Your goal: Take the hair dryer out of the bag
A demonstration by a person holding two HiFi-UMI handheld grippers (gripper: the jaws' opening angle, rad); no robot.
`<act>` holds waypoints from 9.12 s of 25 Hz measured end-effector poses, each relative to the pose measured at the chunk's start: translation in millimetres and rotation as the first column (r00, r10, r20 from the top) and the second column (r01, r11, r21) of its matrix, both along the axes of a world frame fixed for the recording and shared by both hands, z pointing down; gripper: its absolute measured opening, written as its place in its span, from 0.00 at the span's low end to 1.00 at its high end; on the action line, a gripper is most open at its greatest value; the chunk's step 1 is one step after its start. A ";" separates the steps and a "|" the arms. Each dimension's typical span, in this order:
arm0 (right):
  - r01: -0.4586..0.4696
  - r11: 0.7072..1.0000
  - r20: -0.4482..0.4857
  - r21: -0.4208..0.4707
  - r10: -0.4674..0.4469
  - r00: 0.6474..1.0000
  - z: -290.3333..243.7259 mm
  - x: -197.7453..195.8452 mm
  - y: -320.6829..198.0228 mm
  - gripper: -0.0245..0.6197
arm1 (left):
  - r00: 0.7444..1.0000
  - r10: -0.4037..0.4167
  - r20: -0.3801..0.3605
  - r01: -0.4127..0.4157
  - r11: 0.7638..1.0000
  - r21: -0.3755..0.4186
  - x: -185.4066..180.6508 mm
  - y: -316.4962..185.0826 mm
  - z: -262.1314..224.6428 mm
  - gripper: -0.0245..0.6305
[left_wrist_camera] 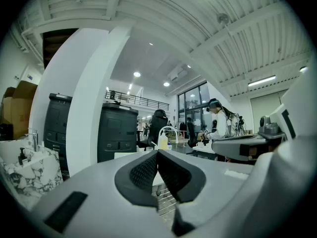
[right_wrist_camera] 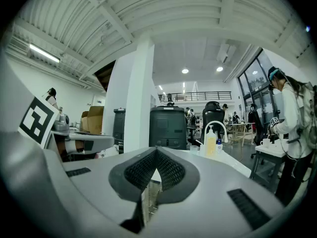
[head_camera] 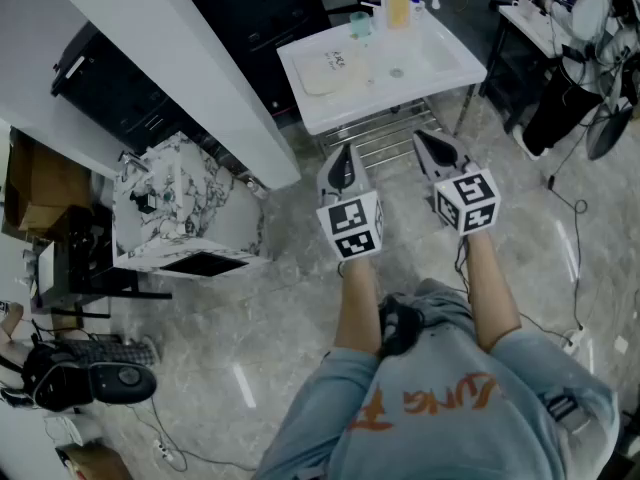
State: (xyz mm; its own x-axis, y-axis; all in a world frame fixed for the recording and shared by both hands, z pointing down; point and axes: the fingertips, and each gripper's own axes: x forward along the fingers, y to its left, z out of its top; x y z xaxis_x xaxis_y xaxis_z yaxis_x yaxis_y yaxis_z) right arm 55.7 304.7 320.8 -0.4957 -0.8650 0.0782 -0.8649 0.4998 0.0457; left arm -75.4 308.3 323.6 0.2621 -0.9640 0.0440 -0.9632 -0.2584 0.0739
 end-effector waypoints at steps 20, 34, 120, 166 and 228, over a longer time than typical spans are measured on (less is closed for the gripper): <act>-0.009 1.000 -0.010 0.016 0.009 1.000 -20.4 -14.8 -37.7 0.04 | 0.997 -0.030 -0.075 0.031 0.999 0.022 -39.6 -34.9 -4.0 0.04; -0.045 0.998 0.068 0.035 0.042 0.997 -27.4 -9.5 -133.2 0.04 | 0.999 -0.026 -0.022 0.027 0.999 0.043 -51.2 -120.8 -17.1 0.04; 0.175 0.909 0.111 -0.379 -0.143 0.984 184.8 8.2 -553.9 0.04 | 0.861 0.313 0.402 -0.016 0.805 -0.593 30.4 -519.3 203.7 0.06; 0.115 0.783 -0.286 -0.611 -0.354 0.891 317.9 -59.5 -621.1 0.11 | 0.891 0.352 0.286 -0.133 0.805 -0.578 0.1 -527.9 211.8 0.06; 0.074 0.956 -0.450 -0.284 -0.201 0.870 161.9 -6.7 -584.4 0.07 | 0.863 0.126 0.490 0.345 0.562 -0.752 -150.2 -390.9 268.1 0.05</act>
